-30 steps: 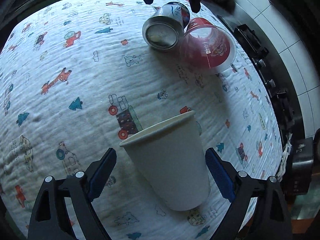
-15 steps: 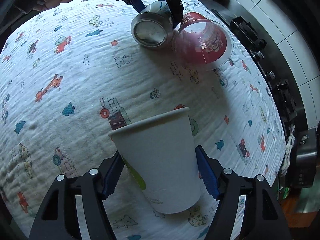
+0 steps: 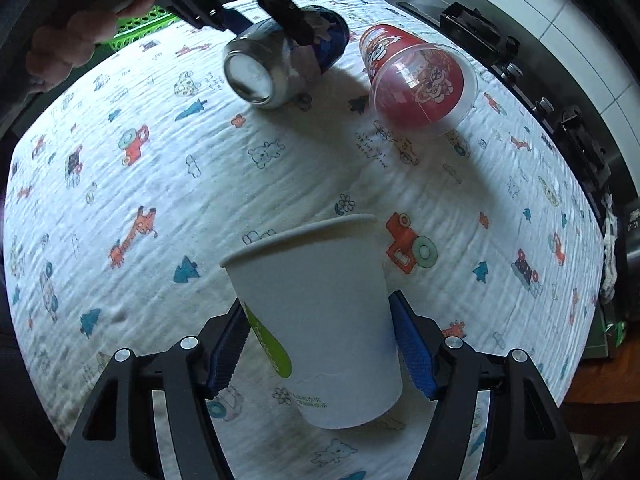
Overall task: Collect trash
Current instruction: 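Carry the can and the white cup over the green basket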
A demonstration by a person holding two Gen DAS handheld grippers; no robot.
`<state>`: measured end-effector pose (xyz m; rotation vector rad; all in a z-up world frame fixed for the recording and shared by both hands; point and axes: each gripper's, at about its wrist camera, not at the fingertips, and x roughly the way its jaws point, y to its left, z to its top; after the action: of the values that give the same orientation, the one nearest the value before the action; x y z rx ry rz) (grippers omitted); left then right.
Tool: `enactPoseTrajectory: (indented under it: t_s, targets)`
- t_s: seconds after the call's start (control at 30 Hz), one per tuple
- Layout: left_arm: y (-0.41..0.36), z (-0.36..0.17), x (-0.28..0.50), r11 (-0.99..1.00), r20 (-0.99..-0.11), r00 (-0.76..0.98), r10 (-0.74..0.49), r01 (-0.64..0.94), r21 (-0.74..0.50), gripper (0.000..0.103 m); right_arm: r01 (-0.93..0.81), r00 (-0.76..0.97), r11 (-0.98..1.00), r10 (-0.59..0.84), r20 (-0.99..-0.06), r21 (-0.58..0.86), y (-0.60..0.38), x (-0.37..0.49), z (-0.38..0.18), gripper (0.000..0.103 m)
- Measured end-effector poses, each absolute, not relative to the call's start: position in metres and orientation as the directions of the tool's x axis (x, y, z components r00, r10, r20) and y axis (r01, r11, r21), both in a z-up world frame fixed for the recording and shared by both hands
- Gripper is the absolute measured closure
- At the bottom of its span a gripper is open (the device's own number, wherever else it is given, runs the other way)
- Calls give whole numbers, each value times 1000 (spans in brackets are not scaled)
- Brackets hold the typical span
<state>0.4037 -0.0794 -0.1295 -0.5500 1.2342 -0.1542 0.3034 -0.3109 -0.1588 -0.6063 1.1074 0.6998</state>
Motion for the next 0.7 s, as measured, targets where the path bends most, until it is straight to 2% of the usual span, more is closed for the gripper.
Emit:
enactPoseTrajectory:
  t_s: [0.3, 0.7]
  targets:
    - [-34, -120, 371, 866, -839, 348, -417, -128, -483, 62, -656, 246, 748, 332, -911, 95, -280, 305, -148, 37]
    - [72, -96, 329, 853, -800, 425, -424, -111, -511, 63, -625, 270, 767, 384, -883, 143, -182, 308, -125, 37]
